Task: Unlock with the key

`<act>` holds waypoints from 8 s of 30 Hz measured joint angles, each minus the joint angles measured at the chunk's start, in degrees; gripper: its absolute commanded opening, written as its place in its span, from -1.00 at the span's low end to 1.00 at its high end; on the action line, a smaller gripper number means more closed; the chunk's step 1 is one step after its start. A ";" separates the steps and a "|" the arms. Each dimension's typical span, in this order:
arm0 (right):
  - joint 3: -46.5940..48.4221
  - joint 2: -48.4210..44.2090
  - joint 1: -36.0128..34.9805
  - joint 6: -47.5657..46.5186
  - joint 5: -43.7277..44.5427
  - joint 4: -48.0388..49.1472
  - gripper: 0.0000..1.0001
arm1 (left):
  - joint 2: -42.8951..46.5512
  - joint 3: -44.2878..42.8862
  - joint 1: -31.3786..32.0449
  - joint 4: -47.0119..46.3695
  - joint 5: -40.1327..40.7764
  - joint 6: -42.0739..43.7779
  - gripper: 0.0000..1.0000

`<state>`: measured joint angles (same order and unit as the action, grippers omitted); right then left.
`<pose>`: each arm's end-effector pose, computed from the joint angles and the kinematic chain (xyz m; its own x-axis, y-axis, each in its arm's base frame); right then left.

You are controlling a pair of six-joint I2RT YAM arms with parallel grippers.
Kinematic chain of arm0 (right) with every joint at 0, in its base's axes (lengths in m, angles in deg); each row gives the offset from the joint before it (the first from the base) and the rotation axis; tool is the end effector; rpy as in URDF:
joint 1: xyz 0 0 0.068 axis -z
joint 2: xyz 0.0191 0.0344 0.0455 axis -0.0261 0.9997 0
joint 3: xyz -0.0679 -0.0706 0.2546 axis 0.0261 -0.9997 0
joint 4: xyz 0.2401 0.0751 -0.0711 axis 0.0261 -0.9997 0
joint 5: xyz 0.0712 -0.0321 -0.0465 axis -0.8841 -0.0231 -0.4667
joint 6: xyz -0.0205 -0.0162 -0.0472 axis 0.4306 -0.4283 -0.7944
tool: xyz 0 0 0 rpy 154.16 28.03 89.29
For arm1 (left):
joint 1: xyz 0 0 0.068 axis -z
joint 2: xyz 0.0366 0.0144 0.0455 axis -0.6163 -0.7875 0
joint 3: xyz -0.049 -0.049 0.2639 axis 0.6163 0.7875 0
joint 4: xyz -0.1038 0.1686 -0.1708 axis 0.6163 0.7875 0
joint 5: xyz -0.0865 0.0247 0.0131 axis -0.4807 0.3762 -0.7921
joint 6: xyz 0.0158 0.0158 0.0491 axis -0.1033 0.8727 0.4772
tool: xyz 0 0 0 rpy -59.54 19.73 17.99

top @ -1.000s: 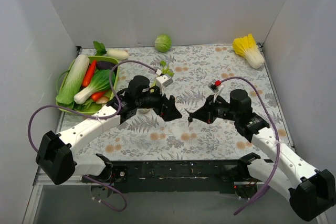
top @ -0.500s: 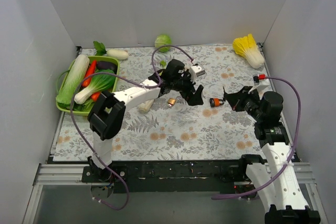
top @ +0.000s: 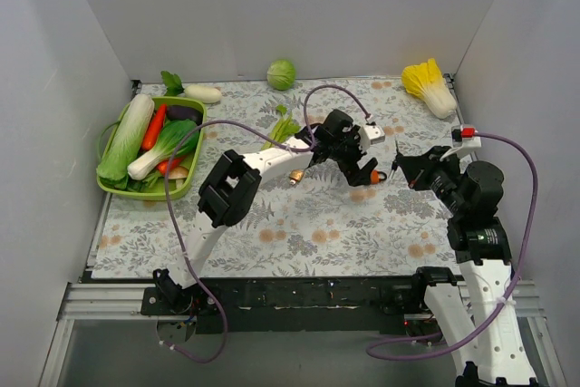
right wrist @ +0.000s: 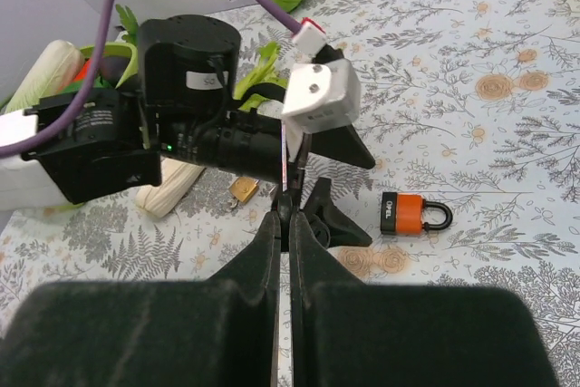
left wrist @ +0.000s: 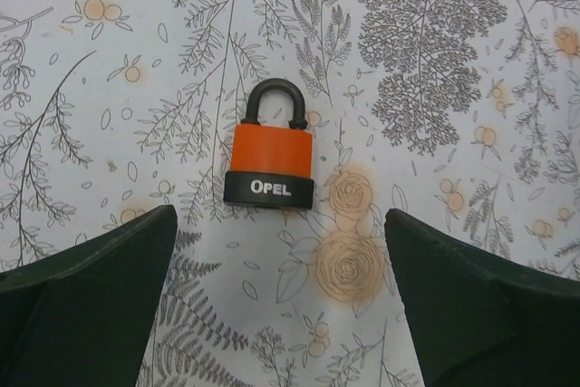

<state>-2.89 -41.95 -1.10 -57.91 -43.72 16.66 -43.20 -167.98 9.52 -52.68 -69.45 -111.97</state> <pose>0.1372 0.0170 0.3414 -0.2291 0.3343 -0.9142 -0.2803 0.8768 0.3908 0.3378 -0.3965 0.1891 -0.7744 0.3085 -0.5524 0.6295 0.4640 -0.6232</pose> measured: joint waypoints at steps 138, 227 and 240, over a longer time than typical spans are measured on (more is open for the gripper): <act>0.17 43.93 -46.66 15.58 31.08 31.19 -0.97 | 43.76 58.38 -9.68 -32.11 35.06 -70.27 -1.00; -6.36 30.93 -42.32 9.79 31.87 24.85 -0.97 | 38.95 61.86 -7.85 -53.18 20.72 -77.85 -1.00; -6.29 27.98 -42.42 6.62 36.39 20.15 -0.97 | 32.22 58.69 -9.18 -57.59 11.34 -83.27 -1.00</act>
<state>-9.19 -13.98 -43.52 -51.29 -7.32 36.81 -10.98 -109.30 0.34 -110.27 -58.11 -195.24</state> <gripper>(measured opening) 0.039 0.453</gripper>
